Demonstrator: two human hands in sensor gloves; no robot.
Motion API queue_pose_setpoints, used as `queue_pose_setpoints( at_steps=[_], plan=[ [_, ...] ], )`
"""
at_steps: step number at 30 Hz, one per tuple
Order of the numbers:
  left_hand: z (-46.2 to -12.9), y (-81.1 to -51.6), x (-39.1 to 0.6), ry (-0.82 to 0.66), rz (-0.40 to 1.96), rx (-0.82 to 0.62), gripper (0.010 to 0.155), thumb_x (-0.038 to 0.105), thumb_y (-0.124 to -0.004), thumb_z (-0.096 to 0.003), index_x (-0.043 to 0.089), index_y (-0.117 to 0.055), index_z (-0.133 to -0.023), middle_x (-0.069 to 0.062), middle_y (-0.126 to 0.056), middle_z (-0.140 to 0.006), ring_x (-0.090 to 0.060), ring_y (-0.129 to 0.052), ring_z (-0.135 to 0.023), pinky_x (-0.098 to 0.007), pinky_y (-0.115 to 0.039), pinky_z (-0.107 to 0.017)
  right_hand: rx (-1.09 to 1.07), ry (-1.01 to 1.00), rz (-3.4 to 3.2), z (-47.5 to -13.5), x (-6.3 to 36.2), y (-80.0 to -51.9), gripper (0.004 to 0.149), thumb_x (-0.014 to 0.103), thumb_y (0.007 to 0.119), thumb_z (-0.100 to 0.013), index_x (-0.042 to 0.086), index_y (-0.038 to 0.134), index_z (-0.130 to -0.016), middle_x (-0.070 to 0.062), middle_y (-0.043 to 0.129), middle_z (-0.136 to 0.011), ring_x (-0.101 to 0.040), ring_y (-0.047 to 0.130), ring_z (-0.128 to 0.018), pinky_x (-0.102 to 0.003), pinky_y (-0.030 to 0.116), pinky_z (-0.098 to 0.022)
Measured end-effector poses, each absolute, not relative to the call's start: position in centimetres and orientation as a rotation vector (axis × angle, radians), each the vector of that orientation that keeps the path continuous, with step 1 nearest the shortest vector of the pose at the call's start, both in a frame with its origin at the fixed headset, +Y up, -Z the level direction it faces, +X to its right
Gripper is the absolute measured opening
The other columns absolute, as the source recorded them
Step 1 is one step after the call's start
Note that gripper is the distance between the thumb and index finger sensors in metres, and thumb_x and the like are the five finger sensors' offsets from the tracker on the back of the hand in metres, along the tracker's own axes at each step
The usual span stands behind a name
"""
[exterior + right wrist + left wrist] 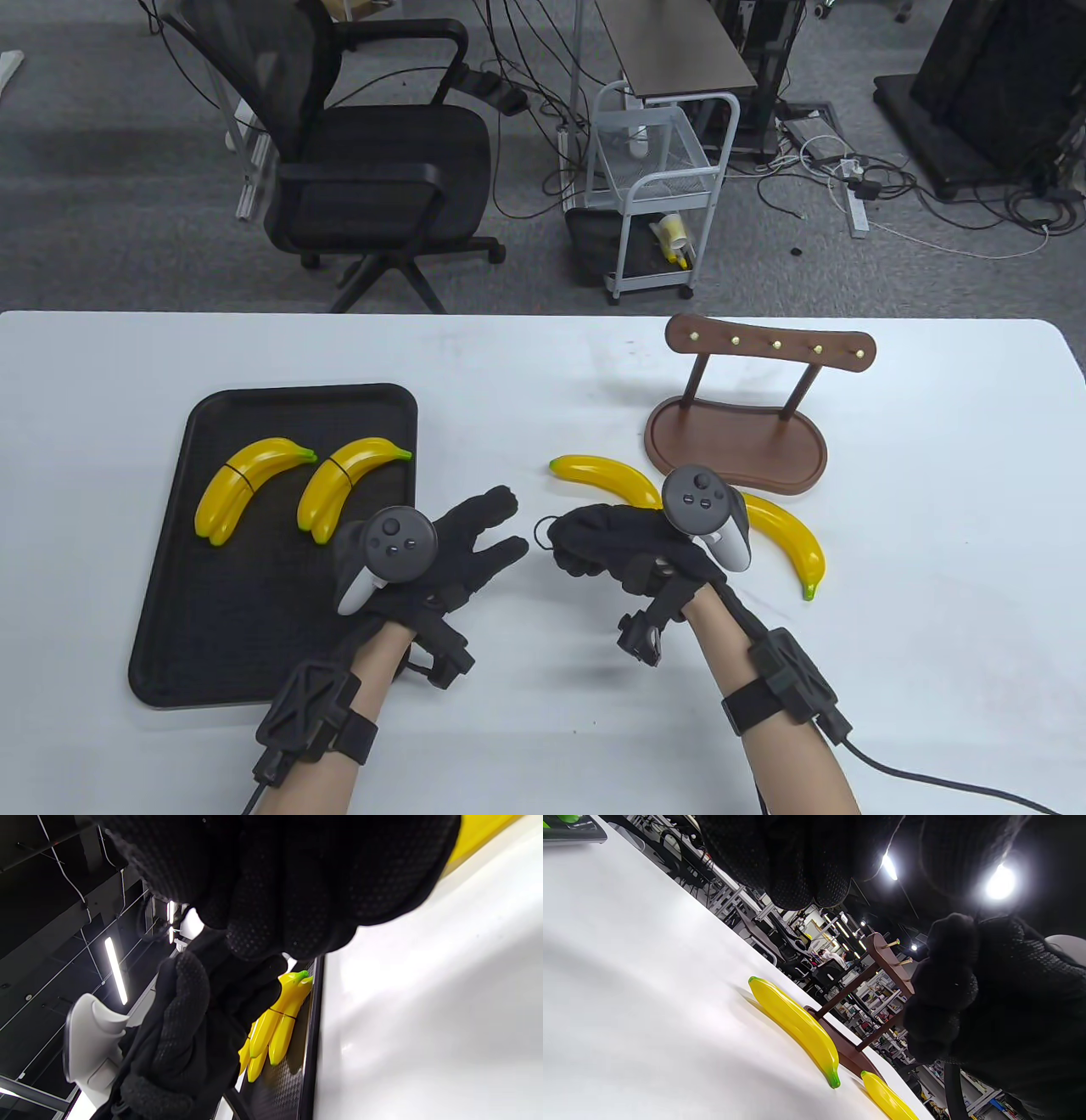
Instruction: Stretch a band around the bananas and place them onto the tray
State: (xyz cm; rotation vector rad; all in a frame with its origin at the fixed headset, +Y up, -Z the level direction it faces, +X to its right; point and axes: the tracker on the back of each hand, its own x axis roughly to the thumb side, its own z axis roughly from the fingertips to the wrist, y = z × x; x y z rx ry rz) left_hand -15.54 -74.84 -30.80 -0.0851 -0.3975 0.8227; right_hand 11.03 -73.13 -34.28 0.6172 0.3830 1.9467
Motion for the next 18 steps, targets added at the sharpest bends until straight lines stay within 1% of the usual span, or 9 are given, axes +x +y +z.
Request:
queue_pose_setpoints(
  at_steps=[18],
  plan=[
    [-30.5, -75.0, -14.5, -0.445, 0.782, -0.096, 0.070, 0.060, -0.076, -0.0523, 0.028, -0.054, -0.111, 0.001, -0.068, -0.117, -0.028, -0.076, -0.106, -0.046, -0.063, -0.081, 0.691, 0.504, 1.953, -33.8, 9.2, -74.3, 0.037, 0.032, 0.075, -0.058, 0.008, 0.087, -0.084, -0.013, 0.098, -0.072, -0.035, 0.099, -0.058, -0.051, 0.082, -0.042]
  ],
)
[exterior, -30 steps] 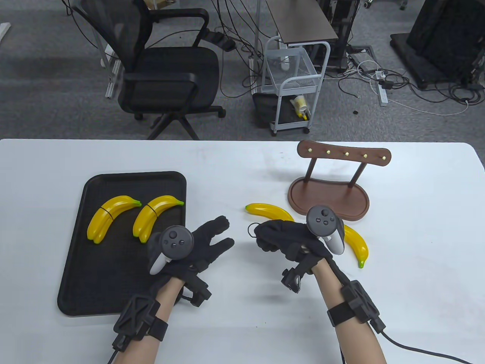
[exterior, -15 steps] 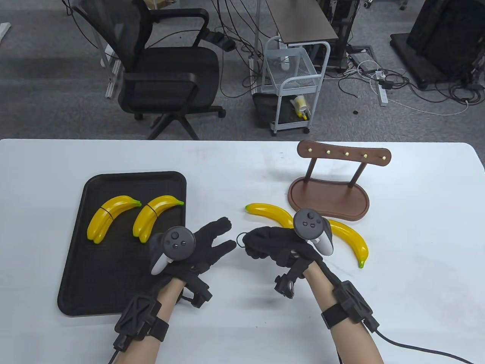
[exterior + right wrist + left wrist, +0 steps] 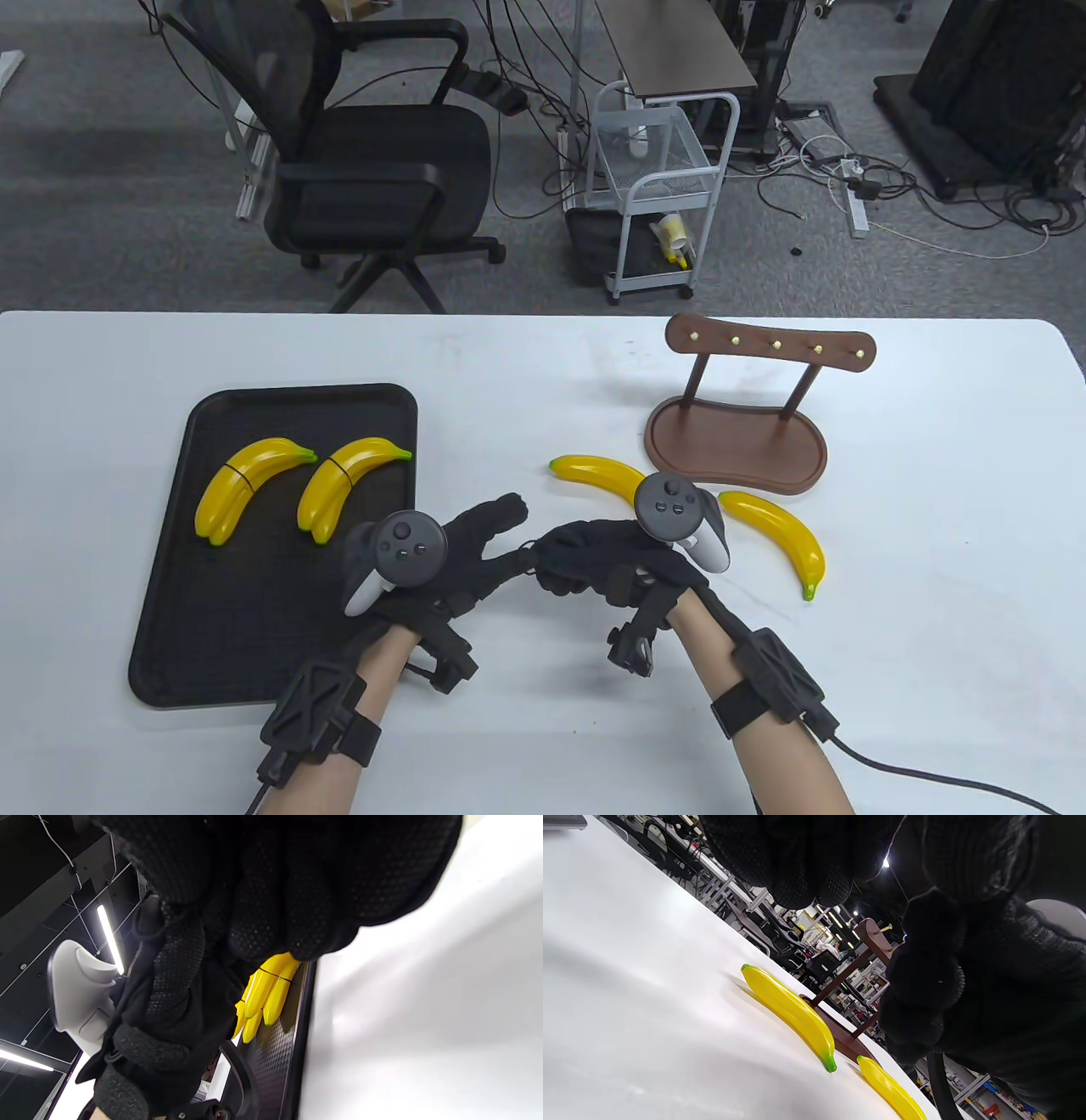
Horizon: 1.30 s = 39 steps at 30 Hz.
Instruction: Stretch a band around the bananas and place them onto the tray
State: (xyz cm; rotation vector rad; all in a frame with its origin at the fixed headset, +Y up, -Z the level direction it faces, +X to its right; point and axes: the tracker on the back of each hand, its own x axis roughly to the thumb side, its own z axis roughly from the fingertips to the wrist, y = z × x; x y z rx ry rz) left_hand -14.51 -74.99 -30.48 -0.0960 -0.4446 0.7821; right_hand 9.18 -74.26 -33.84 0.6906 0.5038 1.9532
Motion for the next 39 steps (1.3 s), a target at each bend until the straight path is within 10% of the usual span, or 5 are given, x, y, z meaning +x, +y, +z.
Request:
queue_pose_setpoints(
  at_steps=[39],
  plan=[
    [-30.4, -74.1, -14.4, -0.538, 0.919, -0.118, 0.079, 0.069, -0.068, -0.0409, 0.029, -0.060, -0.109, 0.003, -0.076, -0.112, -0.027, -0.084, -0.100, -0.046, -0.068, -0.078, 0.717, 0.392, 2.124, -33.8, 8.8, -73.1, 0.037, 0.035, 0.076, -0.057, 0.009, 0.089, -0.081, -0.010, 0.100, -0.067, -0.031, 0.101, -0.054, -0.048, 0.085, -0.039]
  ],
)
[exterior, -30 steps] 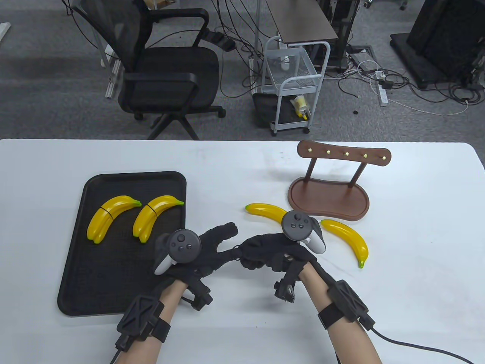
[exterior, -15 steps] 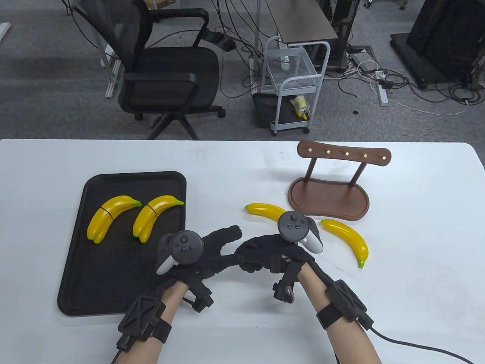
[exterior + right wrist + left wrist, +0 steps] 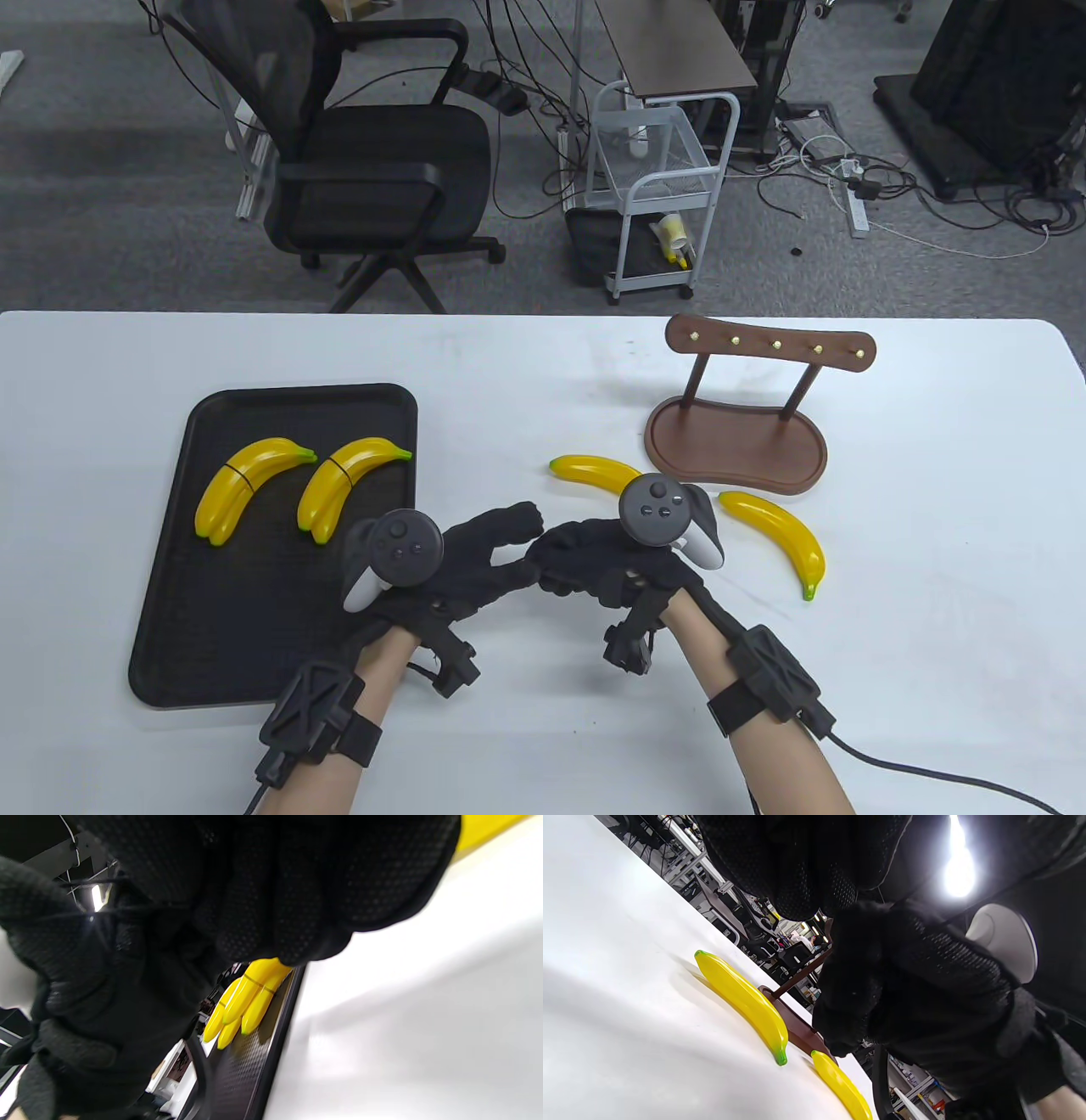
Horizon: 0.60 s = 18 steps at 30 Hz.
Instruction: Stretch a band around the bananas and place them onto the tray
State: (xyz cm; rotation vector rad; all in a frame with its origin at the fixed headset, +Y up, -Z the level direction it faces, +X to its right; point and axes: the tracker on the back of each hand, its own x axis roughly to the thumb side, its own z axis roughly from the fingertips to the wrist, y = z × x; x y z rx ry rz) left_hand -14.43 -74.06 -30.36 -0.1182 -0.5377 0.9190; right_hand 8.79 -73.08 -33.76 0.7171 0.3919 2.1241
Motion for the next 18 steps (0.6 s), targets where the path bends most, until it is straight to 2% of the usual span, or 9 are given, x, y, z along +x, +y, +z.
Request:
queue_pose_setpoints(
  at_steps=[18],
  plan=[
    [-30.4, -74.4, -13.9, -0.553, 0.996, -0.185, 0.069, 0.066, -0.062, -0.0418, 0.032, -0.070, -0.101, 0.004, -0.082, -0.107, -0.027, -0.088, -0.096, -0.047, -0.070, -0.076, 0.631, 0.153, 2.249, -34.3, 10.7, -72.4, 0.037, 0.036, 0.077, -0.056, 0.011, 0.088, -0.081, -0.009, 0.100, -0.068, -0.030, 0.101, -0.055, -0.047, 0.085, -0.040]
  ],
)
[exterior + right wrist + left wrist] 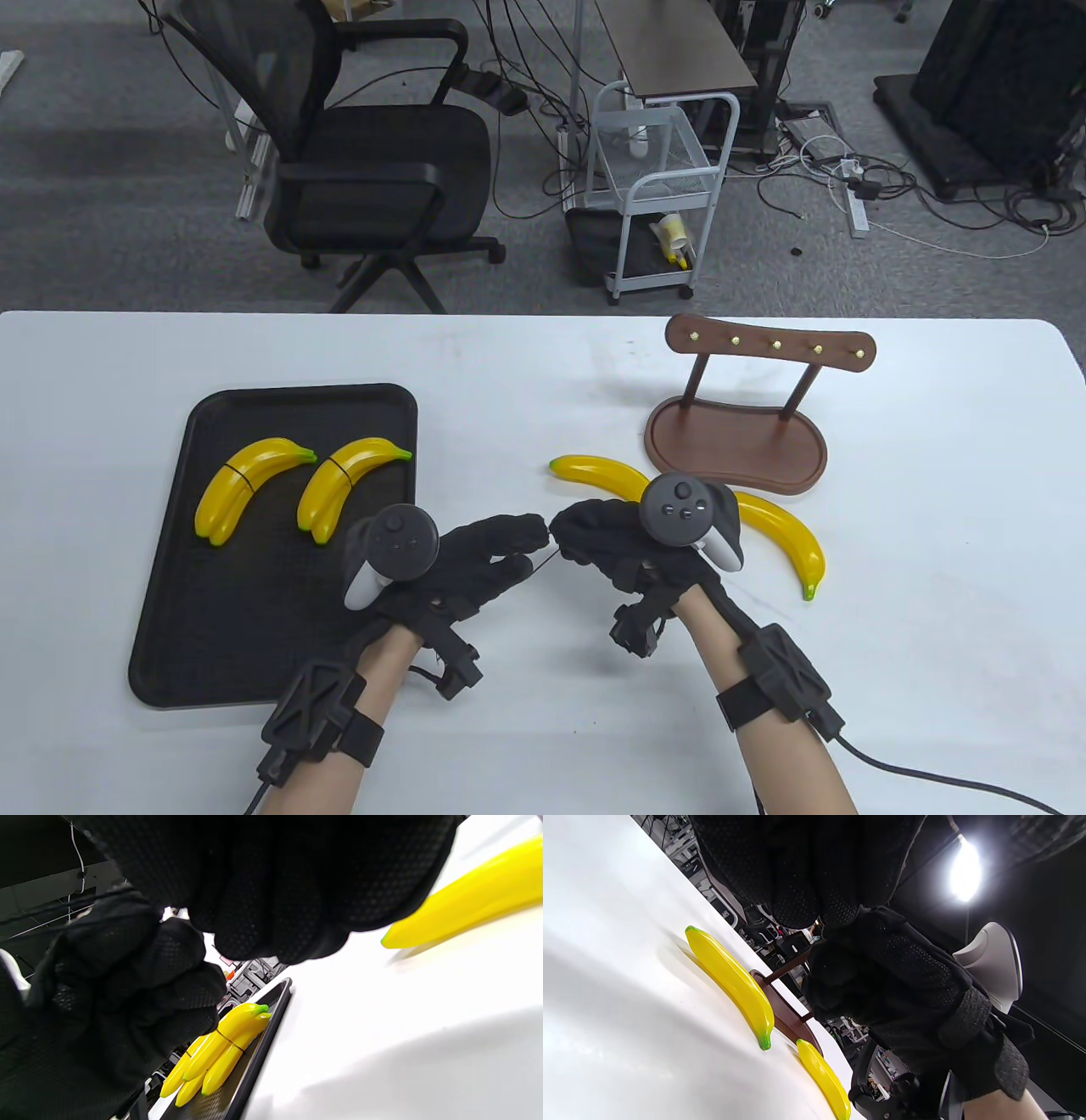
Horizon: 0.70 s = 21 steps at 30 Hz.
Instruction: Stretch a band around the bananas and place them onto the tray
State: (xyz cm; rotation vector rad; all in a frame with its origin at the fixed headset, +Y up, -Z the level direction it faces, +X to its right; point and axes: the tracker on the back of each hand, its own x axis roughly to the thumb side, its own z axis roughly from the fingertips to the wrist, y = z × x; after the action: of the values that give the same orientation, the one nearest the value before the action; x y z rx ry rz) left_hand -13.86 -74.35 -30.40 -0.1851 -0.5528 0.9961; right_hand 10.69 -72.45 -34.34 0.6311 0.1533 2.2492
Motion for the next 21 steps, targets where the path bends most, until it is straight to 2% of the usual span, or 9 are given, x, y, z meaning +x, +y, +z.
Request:
queue_pose_setpoints(
  at_steps=[10, 21],
  plan=[
    [-30.48, -74.24, -13.57, -0.585, 1.052, -0.226, 0.063, 0.063, -0.064, -0.0442, 0.032, -0.074, -0.098, 0.006, -0.084, -0.105, -0.027, -0.089, -0.095, -0.048, -0.071, -0.074, 0.633, 0.156, 2.257, -34.28, 10.54, -72.56, 0.037, 0.033, 0.075, -0.055, 0.012, 0.086, -0.084, -0.009, 0.097, -0.072, -0.031, 0.100, -0.059, -0.048, 0.084, -0.042],
    [-30.72, -74.28, -13.69, -0.586, 1.175, -0.263, 0.061, 0.059, -0.067, -0.0461, 0.030, -0.074, -0.099, 0.006, -0.084, -0.105, -0.025, -0.090, -0.094, -0.047, -0.072, -0.074, 0.688, 0.271, 2.203, -34.26, 10.07, -73.39, 0.039, 0.031, 0.072, -0.054, 0.014, 0.082, -0.087, -0.008, 0.094, -0.077, -0.031, 0.097, -0.064, -0.049, 0.082, -0.046]
  ],
)
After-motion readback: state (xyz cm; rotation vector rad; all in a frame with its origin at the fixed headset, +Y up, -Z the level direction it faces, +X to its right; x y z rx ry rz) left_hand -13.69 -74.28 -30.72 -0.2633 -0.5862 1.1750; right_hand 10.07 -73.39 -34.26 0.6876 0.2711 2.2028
